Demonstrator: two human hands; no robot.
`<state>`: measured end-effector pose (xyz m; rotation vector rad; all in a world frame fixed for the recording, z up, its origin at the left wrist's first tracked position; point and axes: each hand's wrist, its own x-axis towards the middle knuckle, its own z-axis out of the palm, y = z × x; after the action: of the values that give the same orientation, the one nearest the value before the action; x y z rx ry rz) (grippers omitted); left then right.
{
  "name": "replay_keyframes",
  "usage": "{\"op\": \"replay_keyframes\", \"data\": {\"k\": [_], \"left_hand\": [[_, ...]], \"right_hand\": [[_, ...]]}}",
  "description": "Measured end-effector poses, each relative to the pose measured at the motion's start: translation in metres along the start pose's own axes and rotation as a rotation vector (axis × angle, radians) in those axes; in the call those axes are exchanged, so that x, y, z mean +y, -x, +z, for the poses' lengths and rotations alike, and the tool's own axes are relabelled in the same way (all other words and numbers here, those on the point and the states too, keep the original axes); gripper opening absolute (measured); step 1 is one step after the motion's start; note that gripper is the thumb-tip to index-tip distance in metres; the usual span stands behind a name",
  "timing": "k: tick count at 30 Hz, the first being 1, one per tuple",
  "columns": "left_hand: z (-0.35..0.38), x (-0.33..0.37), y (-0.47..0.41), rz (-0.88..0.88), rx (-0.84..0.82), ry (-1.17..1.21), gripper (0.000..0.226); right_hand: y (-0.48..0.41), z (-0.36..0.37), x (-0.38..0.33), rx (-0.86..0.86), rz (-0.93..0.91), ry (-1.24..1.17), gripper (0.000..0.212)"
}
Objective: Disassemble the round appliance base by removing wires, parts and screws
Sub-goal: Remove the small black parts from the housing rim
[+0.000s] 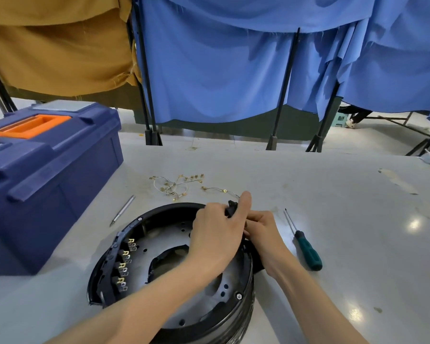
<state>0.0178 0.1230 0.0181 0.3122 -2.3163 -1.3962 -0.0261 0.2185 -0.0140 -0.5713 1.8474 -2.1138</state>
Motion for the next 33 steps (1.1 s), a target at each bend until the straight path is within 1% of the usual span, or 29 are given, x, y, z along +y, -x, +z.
{"op": "replay_keyframes", "data": {"k": [2, 4, 6, 8, 9, 12, 16, 20, 23, 24, 27, 28, 29, 30, 33], "left_hand": [[0.001, -0.001, -0.001, -0.019, -0.024, 0.021, 0.067], [0.001, -0.006, -0.004, -0.049, -0.020, 0.047, 0.075], [-0.001, -0.010, -0.009, -0.088, -0.032, 0.086, 0.068], [-0.002, -0.011, -0.012, -0.124, -0.099, 0.164, 0.066], [-0.003, -0.010, -0.013, -0.134, -0.138, 0.217, 0.067], [-0.007, -0.005, -0.012, -0.140, -0.223, 0.336, 0.066], [-0.012, 0.004, -0.011, -0.111, -0.231, 0.326, 0.072], [-0.018, 0.012, -0.014, -0.185, -0.241, 0.373, 0.070], [-0.027, 0.009, -0.021, -0.198, -0.238, 0.257, 0.078], [-0.031, 0.006, -0.025, -0.173, -0.198, 0.181, 0.075], [-0.051, -0.011, -0.039, 0.019, 0.027, -0.222, 0.041], [-0.057, -0.017, -0.044, 0.074, 0.073, -0.333, 0.031], [-0.064, -0.024, -0.048, 0.108, 0.082, -0.389, 0.022], [-0.069, -0.031, -0.052, 0.116, 0.057, -0.414, 0.017], [-0.074, -0.048, -0.056, 0.060, -0.110, -0.434, 0.027]], "right_hand": [[0.000, -0.001, -0.001, -0.021, 0.017, 0.016, 0.045], [0.001, 0.001, -0.006, -0.020, 0.034, 0.051, 0.034], [-0.002, -0.001, -0.009, 0.032, 0.014, 0.120, 0.024], [-0.004, -0.007, -0.018, 0.089, -0.036, 0.165, 0.021], [-0.004, -0.010, -0.026, 0.077, -0.069, 0.179, 0.022], [0.002, -0.016, -0.046, -0.064, -0.114, 0.198, 0.026], [0.006, -0.022, -0.058, -0.187, -0.122, 0.238, 0.032], [0.006, -0.022, -0.061, -0.161, -0.153, 0.227, 0.031], [0.003, -0.023, -0.056, -0.065, -0.143, 0.206, 0.029], [0.001, -0.026, -0.053, -0.007, -0.129, 0.188, 0.028], [-0.006, -0.037, -0.040, 0.231, -0.061, 0.172, 0.029], [-0.009, -0.041, -0.034, 0.294, -0.035, 0.179, 0.030], [-0.012, -0.045, -0.029, 0.337, -0.013, 0.188, 0.030], [-0.015, -0.048, -0.023, 0.365, 0.007, 0.201, 0.030], [-0.028, -0.047, -0.006, 0.408, 0.065, 0.310, 0.028]]}}
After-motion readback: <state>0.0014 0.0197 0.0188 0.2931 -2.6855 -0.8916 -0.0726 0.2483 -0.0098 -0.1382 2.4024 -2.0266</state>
